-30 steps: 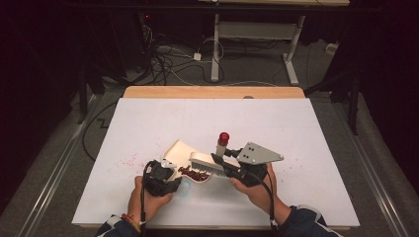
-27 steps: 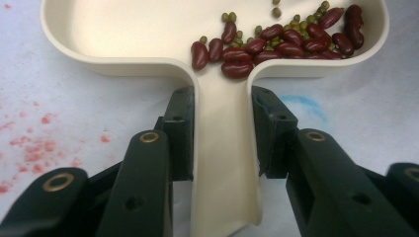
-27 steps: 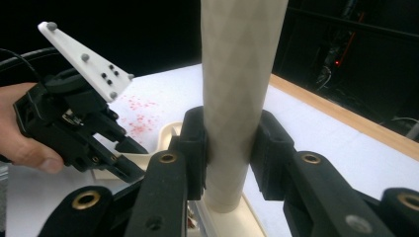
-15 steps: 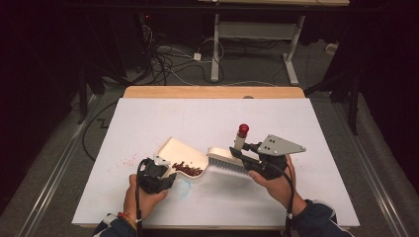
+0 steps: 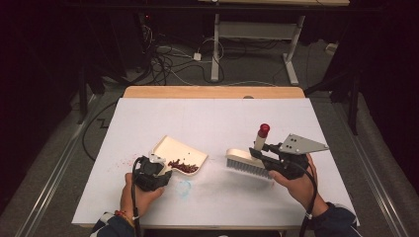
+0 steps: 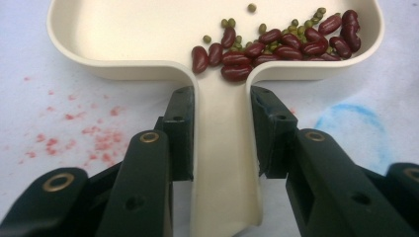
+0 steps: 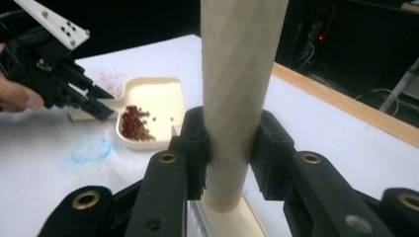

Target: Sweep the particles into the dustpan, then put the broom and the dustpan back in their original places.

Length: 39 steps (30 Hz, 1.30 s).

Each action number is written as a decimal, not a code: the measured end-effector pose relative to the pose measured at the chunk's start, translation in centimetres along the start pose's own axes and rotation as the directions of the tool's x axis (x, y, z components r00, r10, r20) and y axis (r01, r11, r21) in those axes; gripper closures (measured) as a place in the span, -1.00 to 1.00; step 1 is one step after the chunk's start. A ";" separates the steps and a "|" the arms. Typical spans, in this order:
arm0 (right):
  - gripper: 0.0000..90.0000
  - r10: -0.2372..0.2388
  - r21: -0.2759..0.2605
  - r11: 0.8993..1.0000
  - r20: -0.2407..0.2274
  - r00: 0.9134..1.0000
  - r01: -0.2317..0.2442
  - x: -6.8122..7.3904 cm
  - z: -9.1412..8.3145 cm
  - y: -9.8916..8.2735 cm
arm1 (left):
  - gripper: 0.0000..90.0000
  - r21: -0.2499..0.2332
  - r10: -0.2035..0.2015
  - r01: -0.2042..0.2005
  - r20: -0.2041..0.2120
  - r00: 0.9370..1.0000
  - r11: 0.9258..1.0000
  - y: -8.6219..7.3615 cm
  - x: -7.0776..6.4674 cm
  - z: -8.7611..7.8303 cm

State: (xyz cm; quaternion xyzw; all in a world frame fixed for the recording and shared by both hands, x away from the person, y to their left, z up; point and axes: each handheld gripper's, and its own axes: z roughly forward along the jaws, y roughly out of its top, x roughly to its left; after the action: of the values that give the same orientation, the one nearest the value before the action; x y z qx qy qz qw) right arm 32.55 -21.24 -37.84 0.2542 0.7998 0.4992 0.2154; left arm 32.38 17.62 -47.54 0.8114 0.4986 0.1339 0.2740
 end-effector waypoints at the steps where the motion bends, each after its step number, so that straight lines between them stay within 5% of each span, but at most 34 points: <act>1: 0.56 0.001 0.006 1.000 -0.003 1.000 -0.001 -0.2 -0.2 -0.1 | 0.42 -0.004 -0.007 0.007 -0.003 1.000 1.000 0.0 0.1 0.0; 19: 0.56 0.016 0.078 0.997 0.006 1.000 -0.017 -2.3 -3.2 -2.2 | 0.42 0.001 -0.042 0.042 -0.066 0.997 0.999 -0.2 2.0 0.2; 29: 0.56 0.031 0.113 0.993 -0.032 0.999 -0.027 -3.3 -5.0 -2.8 | 0.41 -0.007 -0.107 0.106 -0.069 0.992 0.994 -0.4 3.7 0.2; 39: 0.56 0.032 0.153 0.988 -0.102 0.994 -0.016 -3.2 -5.2 -2.5 | 0.41 -0.040 -0.192 0.189 -0.106 0.976 0.981 0.0 4.1 0.7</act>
State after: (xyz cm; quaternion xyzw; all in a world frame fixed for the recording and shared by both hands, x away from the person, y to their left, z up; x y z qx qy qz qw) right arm 31.47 -27.77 -37.67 0.2532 0.8427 0.4517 0.1476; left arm 34.68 20.98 -48.36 0.7472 0.5862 0.1589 0.2699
